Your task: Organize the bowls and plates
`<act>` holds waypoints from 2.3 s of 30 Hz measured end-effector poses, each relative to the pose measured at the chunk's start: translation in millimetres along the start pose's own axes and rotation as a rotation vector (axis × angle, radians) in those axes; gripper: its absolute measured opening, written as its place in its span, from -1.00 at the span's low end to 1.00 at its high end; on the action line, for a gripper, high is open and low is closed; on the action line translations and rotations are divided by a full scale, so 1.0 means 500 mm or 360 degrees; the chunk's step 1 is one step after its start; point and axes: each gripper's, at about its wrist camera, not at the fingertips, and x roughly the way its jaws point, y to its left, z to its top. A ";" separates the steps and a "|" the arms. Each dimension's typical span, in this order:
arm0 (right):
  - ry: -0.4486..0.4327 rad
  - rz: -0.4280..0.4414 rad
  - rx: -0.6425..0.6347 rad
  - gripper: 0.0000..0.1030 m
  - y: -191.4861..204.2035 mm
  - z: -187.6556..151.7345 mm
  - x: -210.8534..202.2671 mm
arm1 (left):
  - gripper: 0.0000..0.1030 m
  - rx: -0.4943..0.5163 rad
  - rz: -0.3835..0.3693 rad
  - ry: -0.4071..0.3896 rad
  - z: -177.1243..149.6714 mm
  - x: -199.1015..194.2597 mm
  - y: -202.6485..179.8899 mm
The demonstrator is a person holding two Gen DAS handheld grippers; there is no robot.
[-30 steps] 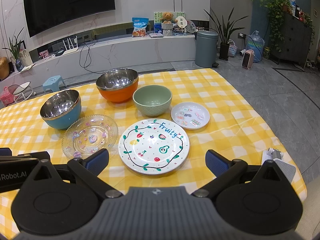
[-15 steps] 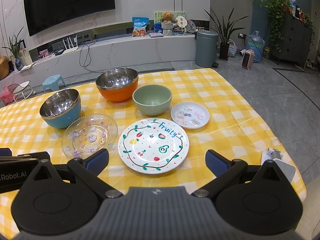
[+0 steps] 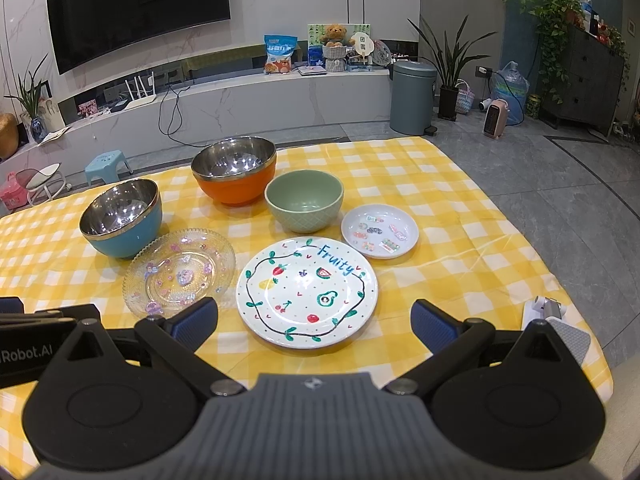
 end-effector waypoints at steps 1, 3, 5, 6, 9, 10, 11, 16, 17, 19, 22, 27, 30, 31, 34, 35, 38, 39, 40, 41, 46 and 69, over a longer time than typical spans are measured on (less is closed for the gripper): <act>-0.0001 -0.0001 -0.0001 0.95 -0.004 -0.003 0.004 | 0.83 0.0000 -0.0001 0.0001 0.000 0.000 0.000; -0.0001 -0.0001 0.0000 0.95 -0.001 -0.006 0.001 | 0.83 0.0004 -0.0002 0.0001 -0.001 0.005 -0.019; 0.0001 -0.0002 -0.0002 0.95 0.000 -0.006 0.002 | 0.83 0.0013 -0.0006 0.0004 -0.001 0.002 -0.034; 0.0005 -0.0001 -0.0004 0.95 0.000 -0.007 0.002 | 0.83 0.0013 -0.0008 0.0005 0.001 0.004 -0.040; 0.0017 0.0016 -0.0019 0.95 -0.004 -0.006 0.007 | 0.83 0.0010 -0.0014 0.0009 -0.003 0.009 -0.030; 0.0019 0.0018 -0.0027 0.95 -0.001 -0.007 0.004 | 0.83 0.0008 -0.0017 0.0012 -0.005 0.009 -0.030; 0.0021 0.0021 -0.0036 0.95 0.000 -0.009 0.008 | 0.83 0.0003 -0.0023 0.0014 -0.005 0.009 -0.022; 0.0007 0.0065 -0.0107 0.95 0.013 -0.014 0.009 | 0.83 -0.0016 -0.0036 0.0027 -0.007 0.020 0.010; 0.0009 0.0083 -0.0125 0.95 0.016 -0.016 0.010 | 0.83 -0.0021 -0.0036 0.0028 -0.007 0.023 0.015; 0.0024 0.0111 -0.0154 0.95 0.022 -0.016 0.016 | 0.83 -0.0028 -0.0037 0.0030 -0.006 0.026 0.026; 0.0042 0.0161 -0.0174 0.95 0.029 -0.020 0.024 | 0.83 -0.0028 -0.0030 0.0019 -0.004 0.032 0.046; 0.0076 0.0204 -0.0164 0.95 0.036 -0.018 0.036 | 0.83 -0.0002 -0.0036 0.0006 0.008 0.045 0.088; 0.0116 0.0180 -0.0130 0.95 0.042 -0.008 0.047 | 0.83 -0.0001 -0.0087 -0.0005 0.020 0.052 0.116; 0.0151 0.0161 -0.0120 0.95 0.045 -0.003 0.054 | 0.83 -0.0005 -0.0103 -0.0007 0.024 0.054 0.124; 0.0238 0.0183 -0.0114 0.95 0.049 0.004 0.068 | 0.81 -0.0031 -0.0199 -0.0007 0.038 0.066 0.158; 0.0240 0.0207 -0.0099 0.95 0.049 0.006 0.069 | 0.78 -0.0047 -0.0226 -0.0006 0.043 0.070 0.167; 0.0276 0.0260 -0.0067 0.95 0.052 0.019 0.074 | 0.69 -0.0100 -0.0277 0.0009 0.061 0.091 0.196; 0.0292 0.0255 -0.0066 0.95 0.055 0.022 0.077 | 0.67 -0.0105 -0.0288 0.0019 0.067 0.099 0.203; 0.0304 0.0258 -0.0076 0.94 0.060 0.027 0.081 | 0.67 -0.0098 -0.0291 0.0026 0.074 0.107 0.211; 0.0307 0.0287 -0.0095 0.91 0.066 0.030 0.083 | 0.67 -0.0083 -0.0281 0.0027 0.082 0.116 0.217; 0.0304 0.0396 -0.0156 0.70 0.102 0.046 0.094 | 0.67 -0.0023 -0.0167 -0.0016 0.113 0.161 0.245; 0.0261 0.0473 -0.0183 0.64 0.292 0.235 0.300 | 0.55 -0.0228 -0.0322 0.0084 0.192 0.324 0.338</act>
